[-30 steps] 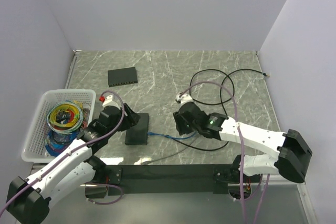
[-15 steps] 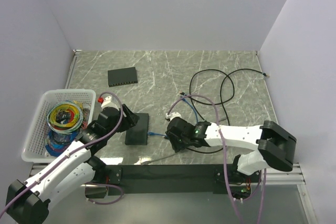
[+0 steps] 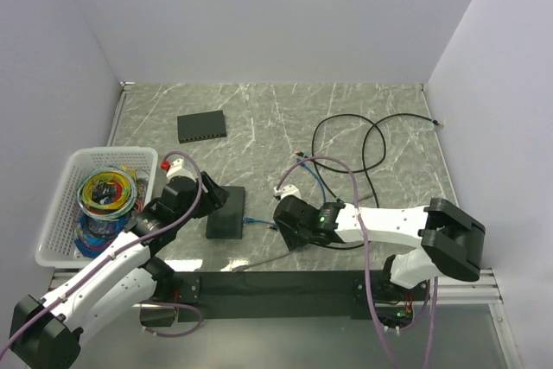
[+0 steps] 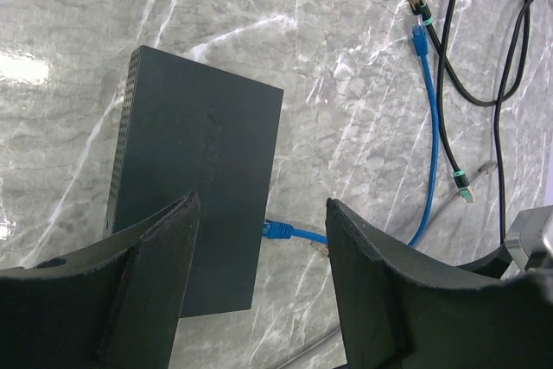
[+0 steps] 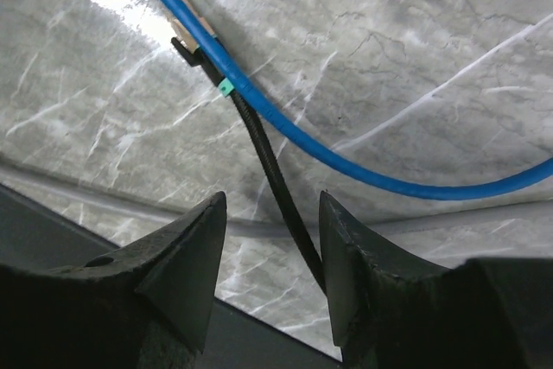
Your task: Insert the plug into the switch port
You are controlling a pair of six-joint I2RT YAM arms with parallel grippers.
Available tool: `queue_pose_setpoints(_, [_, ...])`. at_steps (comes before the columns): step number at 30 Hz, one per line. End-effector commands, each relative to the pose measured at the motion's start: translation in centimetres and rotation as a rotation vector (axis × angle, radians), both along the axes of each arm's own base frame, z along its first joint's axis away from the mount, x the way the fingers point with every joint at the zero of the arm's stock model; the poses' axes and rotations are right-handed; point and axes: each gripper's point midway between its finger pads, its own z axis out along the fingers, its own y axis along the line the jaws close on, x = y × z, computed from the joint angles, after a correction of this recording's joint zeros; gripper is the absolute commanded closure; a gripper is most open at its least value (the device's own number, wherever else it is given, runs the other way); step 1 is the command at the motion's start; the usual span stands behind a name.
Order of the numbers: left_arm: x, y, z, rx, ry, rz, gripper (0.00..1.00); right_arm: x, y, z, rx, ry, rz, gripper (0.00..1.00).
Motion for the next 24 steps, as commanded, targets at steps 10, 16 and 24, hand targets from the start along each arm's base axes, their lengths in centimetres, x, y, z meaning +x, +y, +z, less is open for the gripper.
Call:
queue_pose_setpoints(10, [0.3, 0.0, 0.2, -0.013, -0.013, 0.016, 0.35, 0.9, 0.7, -0.5, -0.015, -0.041, -0.017, 0.96])
queue_pose_setpoints(16, [0.5, -0.9, 3.2, -0.054, -0.117, -0.046, 0.34, 1.4, 2.9, 6.3, 0.189, -0.147, 0.038, 1.0])
queue_pose_setpoints(24, [0.5, -4.4, 10.4, -0.331, -0.37, -0.179, 0.35, 1.4, 5.3, 14.9, 0.515, -0.271, 0.168, 1.0])
